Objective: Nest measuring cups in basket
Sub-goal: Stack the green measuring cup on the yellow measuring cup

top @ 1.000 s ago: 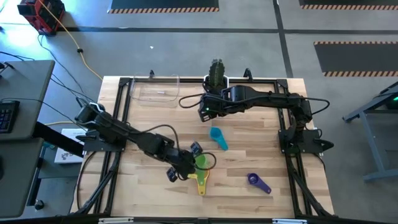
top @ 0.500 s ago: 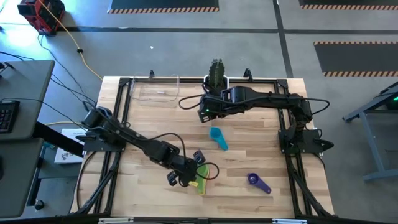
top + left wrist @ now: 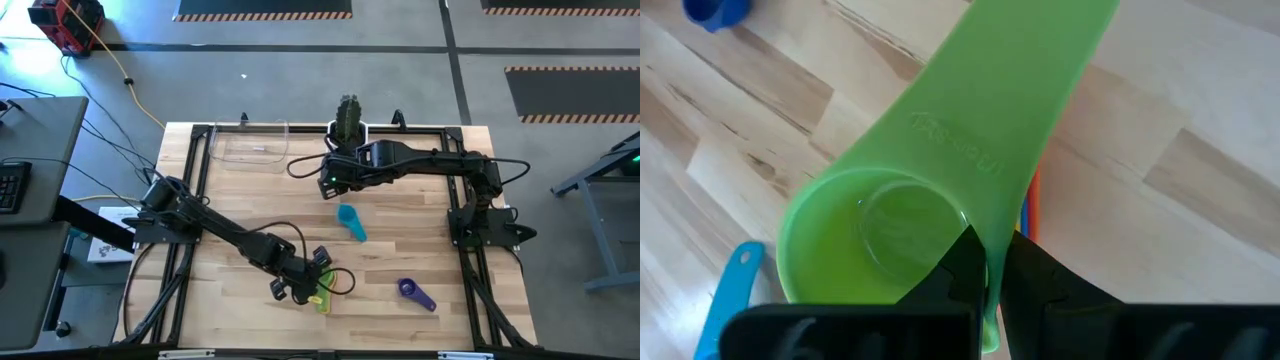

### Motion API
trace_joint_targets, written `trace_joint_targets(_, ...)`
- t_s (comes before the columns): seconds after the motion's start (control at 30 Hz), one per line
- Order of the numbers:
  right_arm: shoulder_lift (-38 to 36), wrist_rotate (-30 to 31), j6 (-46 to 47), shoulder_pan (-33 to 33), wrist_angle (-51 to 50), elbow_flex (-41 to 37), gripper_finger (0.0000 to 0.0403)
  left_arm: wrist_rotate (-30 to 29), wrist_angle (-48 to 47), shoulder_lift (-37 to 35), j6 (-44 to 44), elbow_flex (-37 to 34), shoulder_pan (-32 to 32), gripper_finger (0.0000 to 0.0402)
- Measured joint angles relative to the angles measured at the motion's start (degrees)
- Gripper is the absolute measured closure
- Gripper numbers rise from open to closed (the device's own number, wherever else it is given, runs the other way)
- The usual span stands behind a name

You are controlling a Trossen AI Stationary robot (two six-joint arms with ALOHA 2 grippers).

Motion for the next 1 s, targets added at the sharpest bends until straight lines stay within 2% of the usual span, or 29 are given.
trace_joint_targets(0.37,0.0,0.0,0.0,0.0,0.3,0.0,0.0258,0.0,0.3,0.0,0.0,0.0,0.7,0.0392)
trace_joint_targets(0.67,0.0,-0.4,-0.1,0.0,0.3,0.0,0.0258,0.0,0.2,0.0,0.0,0.0,0.7,0.0355)
trace_joint_targets(1.0,0.0,-1.0,0.0,0.0,0.3,0.0,0.0258,0.5,0.2,0.0,-0.2,0.0,0.6,0.0339)
